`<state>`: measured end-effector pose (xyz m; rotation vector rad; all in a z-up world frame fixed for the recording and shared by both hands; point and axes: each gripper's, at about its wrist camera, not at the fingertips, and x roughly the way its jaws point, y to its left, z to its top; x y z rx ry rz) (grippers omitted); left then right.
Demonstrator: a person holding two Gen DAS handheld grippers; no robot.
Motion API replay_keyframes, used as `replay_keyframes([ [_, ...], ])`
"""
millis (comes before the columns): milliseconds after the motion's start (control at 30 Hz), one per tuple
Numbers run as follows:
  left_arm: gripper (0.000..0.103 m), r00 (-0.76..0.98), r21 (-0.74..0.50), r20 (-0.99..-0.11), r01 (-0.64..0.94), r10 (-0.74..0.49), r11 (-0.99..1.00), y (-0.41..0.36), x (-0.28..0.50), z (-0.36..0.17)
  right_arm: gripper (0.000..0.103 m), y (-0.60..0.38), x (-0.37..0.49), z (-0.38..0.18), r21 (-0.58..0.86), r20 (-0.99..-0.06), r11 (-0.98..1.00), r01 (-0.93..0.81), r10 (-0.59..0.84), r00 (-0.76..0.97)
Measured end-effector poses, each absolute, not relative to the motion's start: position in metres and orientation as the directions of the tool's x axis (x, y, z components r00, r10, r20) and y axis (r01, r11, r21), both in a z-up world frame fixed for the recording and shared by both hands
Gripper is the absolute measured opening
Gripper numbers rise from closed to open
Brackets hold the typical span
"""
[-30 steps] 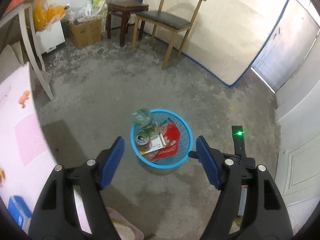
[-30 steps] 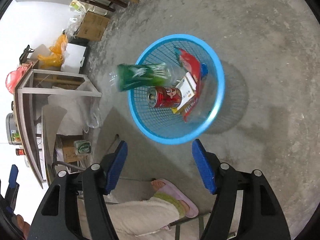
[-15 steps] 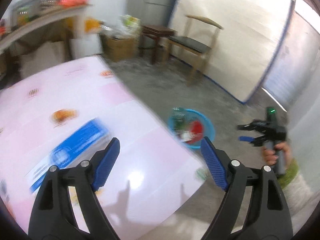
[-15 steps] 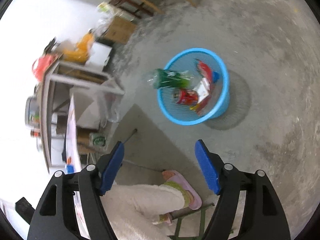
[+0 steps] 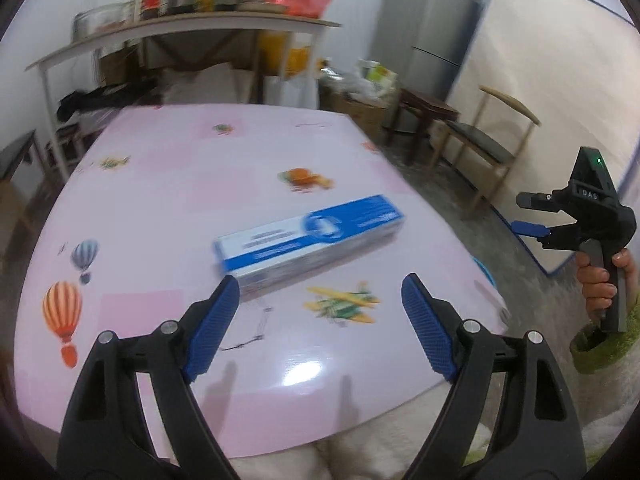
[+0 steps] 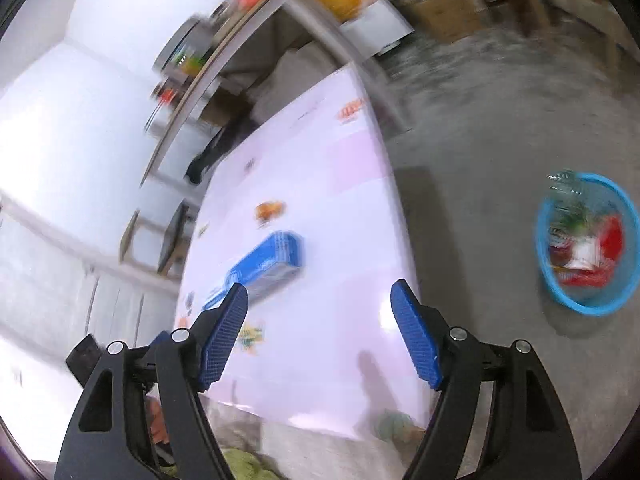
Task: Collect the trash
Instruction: 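Move both open tools back toward the table, then grasp the blue-and-white toothpaste box with the left tool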
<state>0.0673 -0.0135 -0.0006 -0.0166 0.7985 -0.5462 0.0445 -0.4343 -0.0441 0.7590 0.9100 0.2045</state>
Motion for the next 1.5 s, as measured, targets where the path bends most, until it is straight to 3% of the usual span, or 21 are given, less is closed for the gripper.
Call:
replay_keyframes([
  [133,0.079,0.557,-0.270,-0.677,0.421,-0.481,0.866,-0.001,0.082,-0.011,0.072,-0.393,0.096,-0.049,0.666,-0.662,0.737,0.117,0.512,0.547],
  [267,0.079,0.562,-0.297,-0.664,0.406,-0.493,0.864,0.011,0.092,-0.019,0.062,-0.373,0.132,-0.061,0.661,-0.689,0.738,0.138,0.523,0.502],
  [467,0.079,0.549,-0.336,-0.634,0.439,-0.544,0.834,0.019,0.130,-0.021,0.052,-0.358,0.143,-0.080,0.607,-0.749,0.765,0.214,0.462,0.475],
  [633,0.078,0.441,-0.397,-0.665,0.474,-0.603,0.786,0.006,0.175,-0.045,0.044,-0.359,0.142,-0.104,0.621,-0.756,0.725,0.296,0.457,0.468],
  [700,0.072,0.398,-0.423,-0.682,0.470,-0.613,0.775,0.001,0.184,-0.059,0.042,-0.356,0.143,-0.112,0.659,-0.731,0.691,0.298,0.494,0.471],
  [1000,0.071,0.351,-0.498,-0.661,0.456,-0.663,0.738,0.038,0.161,-0.066,0.042,-0.324,0.172,-0.107,0.643,-0.742,0.726,0.244,0.512,0.432],
  [1200,0.068,0.254,-0.643,-0.617,0.384,-0.745,0.663,0.068,0.134,-0.076,0.042,-0.267,0.209,-0.114,0.690,-0.705,0.708,0.150,0.612,0.358],
  [1367,0.068,0.265,-0.613,-0.639,0.392,-0.723,0.686,0.068,0.117,-0.072,0.042,-0.218,0.228,-0.103,0.689,-0.703,0.724,0.030,0.657,0.271],
  [1500,0.069,0.281,-0.534,-0.691,0.422,-0.666,0.733,0.055,0.117,-0.070,0.046,-0.229,0.230,-0.068,0.547,-0.771,0.836,-0.051,0.527,0.358],
])
